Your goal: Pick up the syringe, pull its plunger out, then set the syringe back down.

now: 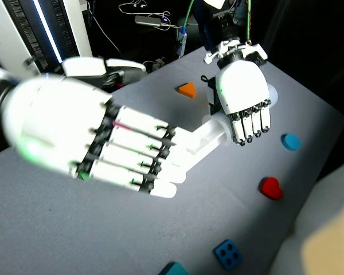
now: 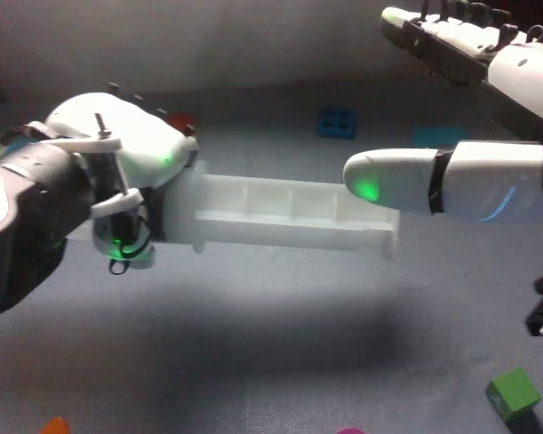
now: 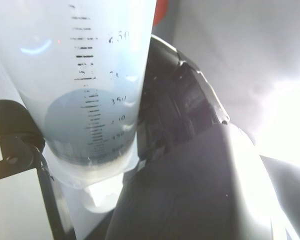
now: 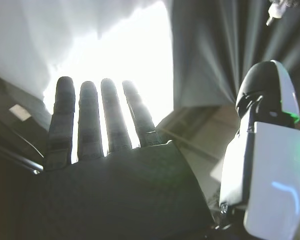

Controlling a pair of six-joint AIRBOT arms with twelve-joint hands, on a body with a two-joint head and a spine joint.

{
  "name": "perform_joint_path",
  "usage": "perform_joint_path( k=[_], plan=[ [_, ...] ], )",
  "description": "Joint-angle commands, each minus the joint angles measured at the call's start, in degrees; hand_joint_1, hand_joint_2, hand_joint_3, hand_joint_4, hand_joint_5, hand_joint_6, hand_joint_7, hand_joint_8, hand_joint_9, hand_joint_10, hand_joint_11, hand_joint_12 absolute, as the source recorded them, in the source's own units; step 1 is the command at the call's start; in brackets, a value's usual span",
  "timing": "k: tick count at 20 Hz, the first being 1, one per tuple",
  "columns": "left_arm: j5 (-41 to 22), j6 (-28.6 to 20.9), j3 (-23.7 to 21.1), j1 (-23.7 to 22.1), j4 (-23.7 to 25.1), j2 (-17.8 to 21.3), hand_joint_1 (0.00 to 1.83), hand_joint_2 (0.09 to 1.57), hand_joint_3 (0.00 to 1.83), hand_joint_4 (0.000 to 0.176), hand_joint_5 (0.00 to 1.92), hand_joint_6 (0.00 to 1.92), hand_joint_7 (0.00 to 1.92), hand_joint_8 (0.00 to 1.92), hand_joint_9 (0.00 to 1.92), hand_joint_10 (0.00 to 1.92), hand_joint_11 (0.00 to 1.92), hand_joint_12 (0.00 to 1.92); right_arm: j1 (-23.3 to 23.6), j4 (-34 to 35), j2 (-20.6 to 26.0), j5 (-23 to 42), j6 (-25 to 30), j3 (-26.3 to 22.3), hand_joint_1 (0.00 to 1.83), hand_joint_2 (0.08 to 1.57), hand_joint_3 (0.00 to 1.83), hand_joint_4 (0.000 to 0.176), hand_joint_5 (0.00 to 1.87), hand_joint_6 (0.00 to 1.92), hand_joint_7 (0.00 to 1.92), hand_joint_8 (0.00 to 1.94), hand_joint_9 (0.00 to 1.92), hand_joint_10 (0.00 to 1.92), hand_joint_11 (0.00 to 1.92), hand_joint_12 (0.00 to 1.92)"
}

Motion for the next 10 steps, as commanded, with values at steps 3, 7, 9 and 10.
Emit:
perform_joint_path(
  k=[3,7,9,10],
  plan=[
    [0.89,-0.77,1.26,0.83,3.78,-1.59,1.3,1.27,0.0,0.0,0.61,1.47,0.7,1.35,0.69,1.65,0.53,1.57,4.28,10.78,-2.32,12.84,-18.02,-3.09,0.28,0.88,0.0,0.0,0.0,0.0,0.0,0.0,0.01,0.0,0.0,0.23],
    [1.19,-1.68,2.13,2.65,3.77,-3.09,1.31,1.27,0.0,0.0,0.57,1.49,0.72,1.34,0.71,1.63,0.58,1.54,9.66,23.08,-5.94,23.51,-32.17,-5.99,0.28,0.87,0.0,0.0,0.01,0.0,0.0,0.0,0.01,0.0,0.0,0.22],
    [1.45,-3.3,2.5,3.42,3.76,-3.35,1.3,1.28,0.0,0.0,0.56,1.52,0.67,1.38,0.71,1.63,0.57,1.51,10.57,23.07,-5.96,23.72,-33.9,-7.83,0.27,0.88,0.0,0.0,0.01,0.0,0.0,0.0,0.01,0.0,0.0,0.21],
    [1.54,-4.01,2.66,3.89,3.76,-3.43,1.3,1.28,0.0,0.0,0.56,1.52,0.67,1.39,0.7,1.63,0.56,1.5,10.98,23.08,-5.96,23.88,-34.27,-8.71,0.27,0.88,0.0,0.0,0.01,0.0,0.0,0.0,0.01,0.0,0.0,0.2]
  ],
)
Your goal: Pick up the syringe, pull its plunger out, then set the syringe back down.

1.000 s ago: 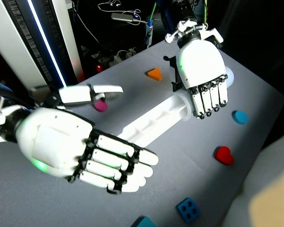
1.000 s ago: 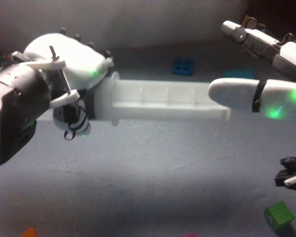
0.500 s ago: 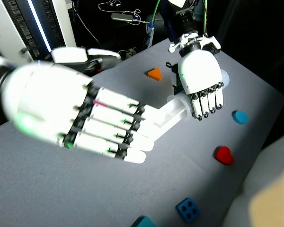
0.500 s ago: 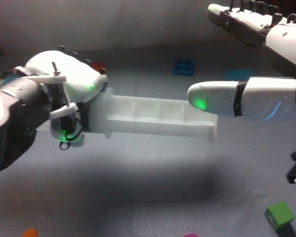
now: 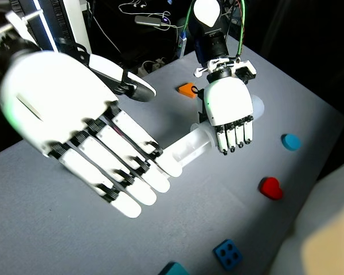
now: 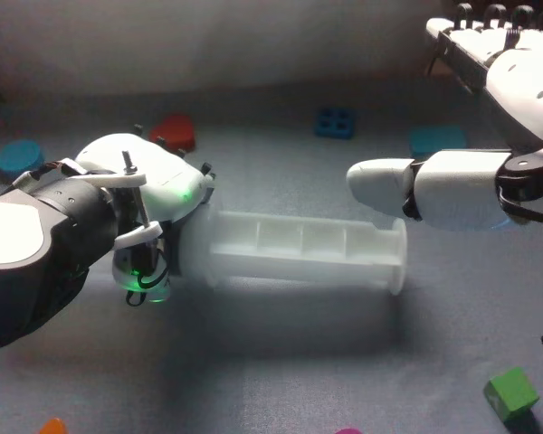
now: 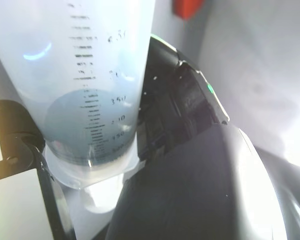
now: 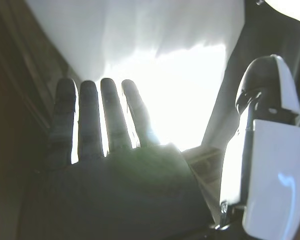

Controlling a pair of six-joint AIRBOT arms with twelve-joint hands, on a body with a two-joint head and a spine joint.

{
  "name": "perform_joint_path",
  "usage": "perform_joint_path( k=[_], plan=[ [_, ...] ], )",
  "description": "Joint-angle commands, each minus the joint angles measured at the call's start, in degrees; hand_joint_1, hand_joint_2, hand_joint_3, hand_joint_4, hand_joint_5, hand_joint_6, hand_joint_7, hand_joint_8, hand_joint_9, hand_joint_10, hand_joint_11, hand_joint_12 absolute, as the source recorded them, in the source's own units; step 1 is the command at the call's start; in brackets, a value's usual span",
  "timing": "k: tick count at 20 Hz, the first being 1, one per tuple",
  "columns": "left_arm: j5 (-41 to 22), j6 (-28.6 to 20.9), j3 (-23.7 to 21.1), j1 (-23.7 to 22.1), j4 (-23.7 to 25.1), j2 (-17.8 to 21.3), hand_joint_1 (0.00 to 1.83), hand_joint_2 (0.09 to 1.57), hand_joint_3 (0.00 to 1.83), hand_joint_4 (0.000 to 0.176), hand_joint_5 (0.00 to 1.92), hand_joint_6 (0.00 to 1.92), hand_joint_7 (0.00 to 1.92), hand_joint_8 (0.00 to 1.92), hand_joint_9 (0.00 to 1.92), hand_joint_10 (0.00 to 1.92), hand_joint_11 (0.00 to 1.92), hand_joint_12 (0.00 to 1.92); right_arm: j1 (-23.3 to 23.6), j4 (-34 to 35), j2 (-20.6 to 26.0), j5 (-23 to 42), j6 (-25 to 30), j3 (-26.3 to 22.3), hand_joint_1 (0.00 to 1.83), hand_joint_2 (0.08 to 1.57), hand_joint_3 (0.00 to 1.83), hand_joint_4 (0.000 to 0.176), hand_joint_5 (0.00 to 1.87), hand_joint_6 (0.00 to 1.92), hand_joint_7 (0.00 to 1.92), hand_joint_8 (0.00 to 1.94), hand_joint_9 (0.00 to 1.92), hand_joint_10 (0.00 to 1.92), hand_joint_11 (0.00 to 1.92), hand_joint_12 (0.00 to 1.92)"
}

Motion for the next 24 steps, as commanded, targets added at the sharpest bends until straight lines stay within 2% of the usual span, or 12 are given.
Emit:
perform_joint_path(
  k=[1,7,10,12,15,20,24],
  plan=[
    [2.42,0.15,0.08,-0.3,3.54,-0.07,1.3,1.28,0.0,0.0,0.57,1.52,0.66,1.39,0.7,1.63,0.56,1.49,1.01,-5.27,-0.06,1.77,-0.15,-0.68,0.27,0.88,0.0,0.0,0.01,0.0,0.0,0.0,0.01,0.0,0.0,0.2],
    [2.62,-1.06,0.68,1.58,3.54,-1.43,1.3,1.28,0.0,0.0,0.56,1.52,0.68,1.38,0.7,1.62,0.58,1.51,0.31,-7.07,-1.13,4.94,-1.56,-2.29,0.26,0.88,0.0,0.0,0.01,0.0,0.0,0.0,0.01,0.0,0.0,0.2],
    [2.71,-1.44,0.87,1.76,3.54,-2.02,1.3,1.28,0.0,0.0,0.56,1.54,0.68,1.38,0.69,1.63,0.54,1.52,-1.29,-11.43,-1.51,5.36,-2.11,-3.1,0.26,0.88,0.0,0.0,0.01,0.0,0.0,0.0,0.01,0.0,0.0,0.2],
    [2.71,-1.67,1.04,1.89,3.54,-2.13,1.3,1.28,0.0,0.0,0.59,1.53,0.67,1.38,0.69,1.63,0.58,1.53,-1.34,-13.36,-1.92,4.89,-2.11,-3.34,0.26,0.88,0.0,0.0,0.01,0.0,0.0,0.0,0.01,0.0,0.0,0.2],
    [2.38,-1.77,0.94,2.11,3.55,-2.12,1.3,1.28,0.0,0.0,0.56,1.51,0.69,1.38,0.7,1.64,0.5,1.56,-0.71,-13.36,-2.75,4.48,-2.14,-3.33,0.26,0.88,0.0,0.0,0.01,0.0,0.0,0.0,0.01,0.0,0.0,0.19],
    [1.19,-2.16,1.02,2.15,3.83,-2.33,1.3,1.28,0.0,0.0,0.61,1.49,0.66,1.39,0.69,1.64,0.59,1.54,-0.69,-13.28,-3.18,3.7,-2.23,-3.33,0.26,0.88,0.0,0.0,0.01,0.0,0.0,0.0,0.01,0.0,0.0,0.19],
    [1.15,-2.33,1.44,1.87,4.25,-2.42,1.3,1.28,0.0,0.0,0.64,1.47,0.66,1.38,0.68,1.65,0.54,1.53,-0.24,-13.16,-3.29,3.37,-2.4,-3.32,0.27,0.89,0.01,0.0,0.02,0.0,0.0,0.0,0.02,0.0,0.0,0.22]
  ],
)
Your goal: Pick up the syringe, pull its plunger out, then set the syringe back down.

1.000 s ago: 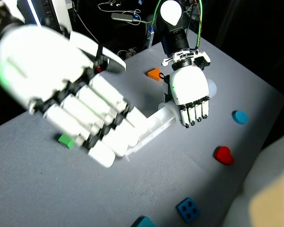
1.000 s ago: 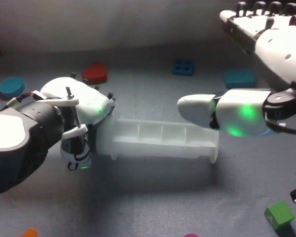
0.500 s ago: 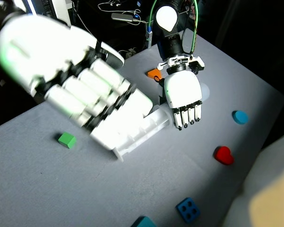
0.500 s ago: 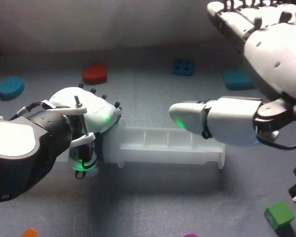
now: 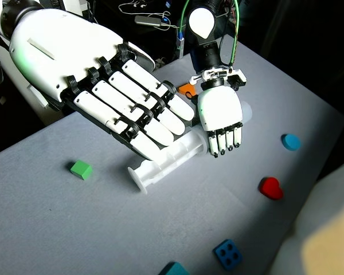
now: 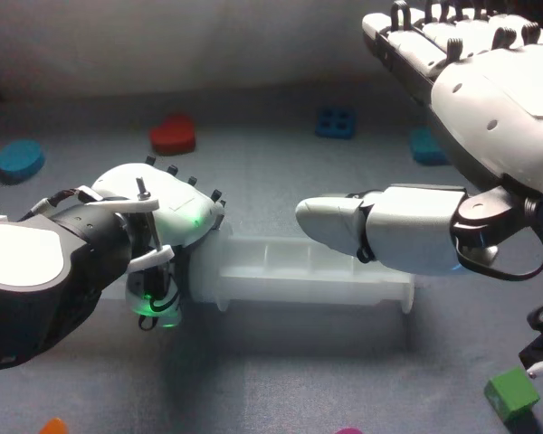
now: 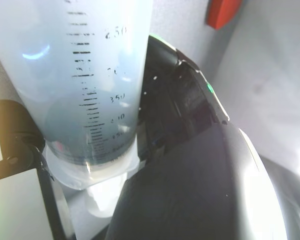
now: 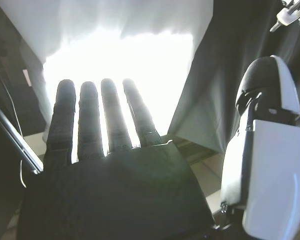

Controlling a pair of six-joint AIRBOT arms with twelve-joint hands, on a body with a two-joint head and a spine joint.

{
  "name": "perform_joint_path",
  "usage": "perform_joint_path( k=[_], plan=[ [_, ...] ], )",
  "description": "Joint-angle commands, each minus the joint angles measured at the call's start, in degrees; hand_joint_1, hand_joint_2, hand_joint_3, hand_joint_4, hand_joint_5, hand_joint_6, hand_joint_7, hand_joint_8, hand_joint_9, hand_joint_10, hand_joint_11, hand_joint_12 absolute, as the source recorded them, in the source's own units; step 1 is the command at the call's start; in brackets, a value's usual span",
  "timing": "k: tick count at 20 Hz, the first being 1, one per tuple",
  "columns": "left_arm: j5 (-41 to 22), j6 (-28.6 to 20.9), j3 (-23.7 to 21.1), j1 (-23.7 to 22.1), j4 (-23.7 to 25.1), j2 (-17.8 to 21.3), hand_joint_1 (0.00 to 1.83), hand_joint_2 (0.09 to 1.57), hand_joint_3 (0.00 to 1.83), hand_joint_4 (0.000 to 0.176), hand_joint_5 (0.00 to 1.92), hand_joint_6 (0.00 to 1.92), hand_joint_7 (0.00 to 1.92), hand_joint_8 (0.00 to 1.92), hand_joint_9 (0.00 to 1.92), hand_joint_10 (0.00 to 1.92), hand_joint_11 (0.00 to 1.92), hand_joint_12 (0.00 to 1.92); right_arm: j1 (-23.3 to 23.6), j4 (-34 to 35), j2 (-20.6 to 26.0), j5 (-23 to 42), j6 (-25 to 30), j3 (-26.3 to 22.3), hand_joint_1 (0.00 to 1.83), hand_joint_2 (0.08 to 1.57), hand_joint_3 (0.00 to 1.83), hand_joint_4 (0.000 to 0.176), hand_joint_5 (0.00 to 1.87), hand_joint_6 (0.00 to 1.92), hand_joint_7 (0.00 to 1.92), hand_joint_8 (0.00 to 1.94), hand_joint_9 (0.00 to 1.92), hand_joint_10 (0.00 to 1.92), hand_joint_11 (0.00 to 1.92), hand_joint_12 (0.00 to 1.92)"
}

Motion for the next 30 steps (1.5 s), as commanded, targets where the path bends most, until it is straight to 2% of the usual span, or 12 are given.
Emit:
perform_joint_path(
  k=[1,4,6,7,8,10,12,14,16,19,24,30],
  plan=[
    [2.38,-0.03,0.49,-0.71,3.79,-0.43,1.29,1.28,0.0,0.0,0.62,1.5,0.65,1.4,0.66,1.66,0.53,1.54,0.93,-5.68,-0.16,1.54,0.26,-0.22,0.27,0.9,0.01,0.0,0.02,0.0,0.0,0.0,0.02,0.0,0.0,0.21],
    [1.66,-0.91,1.2,-0.86,4.61,-1.16,1.28,1.31,0.0,0.0,0.62,1.53,0.57,1.49,0.57,1.71,0.48,1.55,1.15,-5.27,-0.16,1.48,0.16,-0.2,0.27,0.9,0.01,0.0,0.02,0.01,0.0,0.0,0.02,0.0,0.0,0.21],
    [1.69,-0.91,1.26,-0.99,4.61,-1.26,1.09,1.33,0.0,0.003,0.63,1.58,0.55,1.55,0.4,1.24,0.41,1.49,1.35,-5.1,-0.24,1.37,0.15,-0.14,0.27,0.91,0.01,0.0,0.02,0.0,0.0,0.0,0.02,0.0,0.0,0.21],
    [1.68,-0.91,1.31,-1.0,4.61,-1.27,1.06,1.35,0.0,0.025,0.57,1.64,0.57,1.57,0.4,1.1,0.39,1.41,1.37,-5.1,-0.25,1.37,0.14,-0.13,0.26,0.91,0.01,0.0,0.02,0.0,0.0,0.0,0.02,0.0,0.0,0.21],
    [1.61,-0.91,1.3,-1.06,4.61,-1.25,0.91,1.3,0.0,0.0,0.36,0.96,0.44,0.92,0.39,0.93,0.34,1.31,1.38,-5.1,-0.24,1.38,0.12,-0.13,0.26,0.91,0.01,0.0,0.02,0.0,0.0,0.0,0.02,0.0,0.0,0.21],
    [1.6,-0.91,1.34,-1.13,4.68,-1.2,0.74,1.27,0.0,0.0,0.45,0.39,0.54,0.29,0.46,0.52,0.29,1.14,1.39,-5.07,-0.24,1.4,0.11,-0.13,0.26,0.91,0.01,0.0,0.02,0.0,0.0,0.0,0.02,0.0,0.0,0.23],
    [1.6,-0.91,1.42,-1.24,4.69,-1.22,0.63,1.24,0.0,0.0,0.53,0.12,0.57,0.05,0.5,0.24,0.22,1.06,1.4,-5.06,-0.24,1.36,0.06,-0.13,0.27,0.91,0.01,0.0,0.02,0.0,0.0,0.0,0.02,0.0,0.0,0.23],
    [1.6,-0.91,1.39,-1.41,4.69,-1.21,0.49,1.2,0.0,0.0,0.46,0.01,0.44,0.0,0.43,0.05,0.1,0.97,1.48,-5.04,-0.24,1.41,0.05,-0.13,0.27,0.91,0.01,0.0,0.02,0.0,0.0,0.0,0.02,0.0,0.0,0.23],
    [1.6,-0.91,1.36,-1.48,4.69,-1.23,0.42,1.15,0.0,0.0,0.35,0.0,0.3,0.0,0.28,0.0,0.0,0.85,1.51,-5.0,-0.24,1.45,0.05,-0.13,0.27,0.91,0.01,0.0,0.02,0.0,0.0,0.0,0.02,0.0,0.0,0.23],
    [1.5,-0.91,1.23,-1.82,4.69,-1.15,0.19,1.07,0.0,0.0,0.04,0.0,0.02,0.0,0.02,0.0,0.0,0.26,1.57,-4.97,-0.22,1.58,0.05,-0.13,0.27,0.92,0.0,0.0,0.02,0.0,0.0,0.0,0.02,0.0,0.0,0.19],
    [1.06,-0.91,0.93,-1.99,4.69,-0.95,0.15,1.01,0.0,0.0,0.0,0.0,0.0,0.0,0.0,0.0,0.0,0.04,1.58,-4.92,-0.22,1.75,0.05,-0.13,0.25,0.92,0.01,0.0,0.01,0.0,0.0,0.0,0.02,0.0,0.0,0.19],
    [0.82,-0.91,0.48,-2.65,4.68,0.09,0.15,1.0,0.0,0.0,0.0,0.0,0.0,0.0,0.0,0.0,0.0,0.04,1.65,-4.69,-0.21,1.89,0.05,-0.13,0.25,0.94,0.01,0.0,0.01,0.0,0.0,0.0,0.01,0.0,0.0,0.19]
  ],
)
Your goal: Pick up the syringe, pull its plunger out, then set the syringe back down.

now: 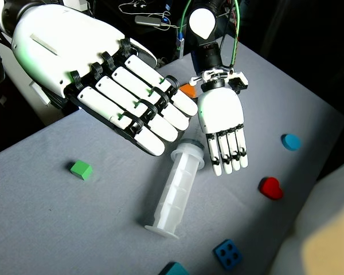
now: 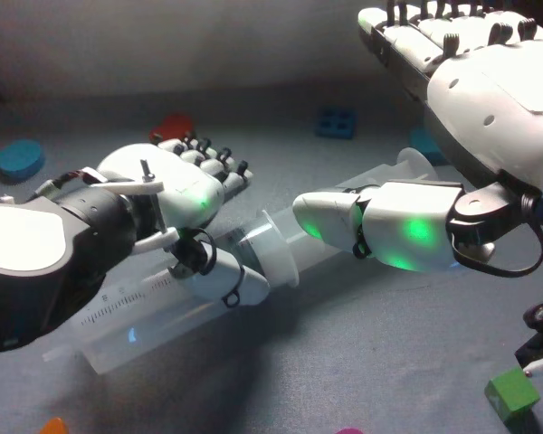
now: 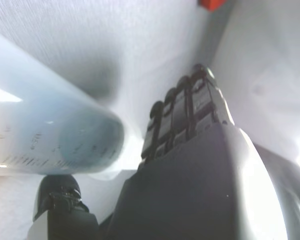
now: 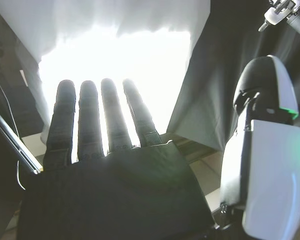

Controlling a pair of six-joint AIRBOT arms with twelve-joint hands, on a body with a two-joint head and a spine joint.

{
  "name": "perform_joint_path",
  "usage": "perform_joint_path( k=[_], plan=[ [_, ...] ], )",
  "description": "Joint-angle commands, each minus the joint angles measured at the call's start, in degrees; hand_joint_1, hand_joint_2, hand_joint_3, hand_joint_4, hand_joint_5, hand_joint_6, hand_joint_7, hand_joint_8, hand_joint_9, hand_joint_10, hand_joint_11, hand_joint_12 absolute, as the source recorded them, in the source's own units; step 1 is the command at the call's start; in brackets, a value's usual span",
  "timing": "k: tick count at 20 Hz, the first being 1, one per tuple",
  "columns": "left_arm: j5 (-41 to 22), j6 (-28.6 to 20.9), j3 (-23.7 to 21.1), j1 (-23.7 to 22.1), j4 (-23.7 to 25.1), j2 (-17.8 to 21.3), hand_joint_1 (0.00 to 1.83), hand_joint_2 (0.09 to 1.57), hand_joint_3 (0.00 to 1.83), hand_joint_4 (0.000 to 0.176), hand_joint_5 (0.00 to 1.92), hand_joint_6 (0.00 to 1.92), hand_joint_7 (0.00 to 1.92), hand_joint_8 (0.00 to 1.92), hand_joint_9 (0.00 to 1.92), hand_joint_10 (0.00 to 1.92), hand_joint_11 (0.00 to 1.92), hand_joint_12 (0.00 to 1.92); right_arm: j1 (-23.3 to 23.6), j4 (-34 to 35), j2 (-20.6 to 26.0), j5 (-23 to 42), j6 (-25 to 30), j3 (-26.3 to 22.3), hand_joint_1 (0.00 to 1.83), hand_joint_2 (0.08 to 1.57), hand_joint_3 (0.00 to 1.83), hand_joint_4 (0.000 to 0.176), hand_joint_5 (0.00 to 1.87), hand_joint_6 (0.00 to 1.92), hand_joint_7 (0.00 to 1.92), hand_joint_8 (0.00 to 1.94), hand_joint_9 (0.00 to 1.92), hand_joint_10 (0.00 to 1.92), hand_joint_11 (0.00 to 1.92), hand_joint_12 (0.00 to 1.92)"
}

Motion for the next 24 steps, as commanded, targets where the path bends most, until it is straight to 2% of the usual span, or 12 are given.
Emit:
perform_joint_path(
  k=[1,14,16,19,20,21,22,23,24],
  plan=[
    [2.0,-0.02,-0.18,-0.89,2.86,0.27,0.15,0.99,0.0,0.0,0.0,0.0,0.0,0.0,0.0,0.0,0.02,0.05,1.06,-5.27,-0.08,2.13,0.18,-0.13,0.25,0.94,0.01,0.0,0.01,0.0,0.0,0.0,0.01,0.0,0.0,0.19],
    [1.7,0.96,-2.67,-5.91,2.09,5.7,0.18,0.98,0.0,0.0,0.0,0.0,0.0,0.0,0.0,0.0,0.0,0.07,0.56,-4.88,-0.07,1.71,0.04,-0.25,0.25,0.94,0.01,0.0,0.01,0.0,0.0,0.0,0.01,0.0,0.0,0.18],
    [1.69,5.83,-3.28,-7.41,-1.22,6.41,0.18,0.98,0.0,0.0,0.0,0.0,0.0,0.0,0.0,0.0,0.01,0.07,0.78,-4.55,-0.08,1.0,-0.65,-0.24,0.25,0.94,0.0,0.0,0.01,0.0,0.0,0.0,0.02,0.0,0.0,0.2],
    [1.82,7.41,-4.49,-9.12,-3.07,7.55,0.18,0.99,0.0,0.0,0.0,0.0,0.0,0.0,0.0,0.0,0.0,0.13,1.13,-4.52,-0.06,0.43,-5.13,-0.22,0.24,0.94,0.0,0.0,0.02,0.0,0.0,0.0,0.02,0.0,0.0,0.25],
    [2.72,9.95,-5.05,-10.08,-4.76,7.89,0.18,0.99,0.0,0.0,0.0,0.0,0.0,0.0,0.0,0.0,0.0,0.13,1.32,-4.52,-0.03,0.43,-7.58,-0.21,0.25,0.94,0.0,0.0,0.06,0.01,0.04,0.0,0.08,0.01,0.0,0.36],
    [3.12,10.35,-5.32,-10.68,-5.17,8.12,0.18,0.99,0.0,0.0,0.0,0.0,0.0,0.0,0.0,0.0,0.0,0.13,1.38,-4.45,-0.02,0.43,-8.36,-0.21,0.25,0.94,0.0,0.0,0.06,0.01,0.04,0.0,0.08,0.01,0.0,0.36],
    [3.16,10.42,-5.63,-11.7,-5.53,8.6,0.18,1.0,0.01,0.0,0.01,0.0,0.0,0.0,0.0,0.0,0.0,0.15,1.61,-3.83,-0.01,0.43,-8.69,-0.2,0.25,0.95,0.0,0.0,0.12,0.01,0.12,0.01,0.15,0.02,0.0,0.51],
    [3.3,10.79,-5.83,-12.2,-5.85,8.82,0.17,1.04,0.0,0.0,0.12,0.01,0.09,0.0,0.13,0.01,0.0,0.39,1.81,-3.35,0.0,0.42,-8.7,-0.18,0.25,1.0,0.0,0.0,0.3,0.02,0.38,0.02,0.37,0.04,0.0,0.93],
    [3.81,13.03,-6.2,-13.31,-7.76,9.21,0.21,1.08,0.0,0.0,0.27,0.01,0.28,0.02,0.32,0.02,0.03,0.72,2.31,-2.52,0.01,0.22,-8.92,-0.16,0.25,1.06,0.01,0.0,0.47,0.05,0.57,0.05,0.54,0.09,0.11,1.1]
  ],
)
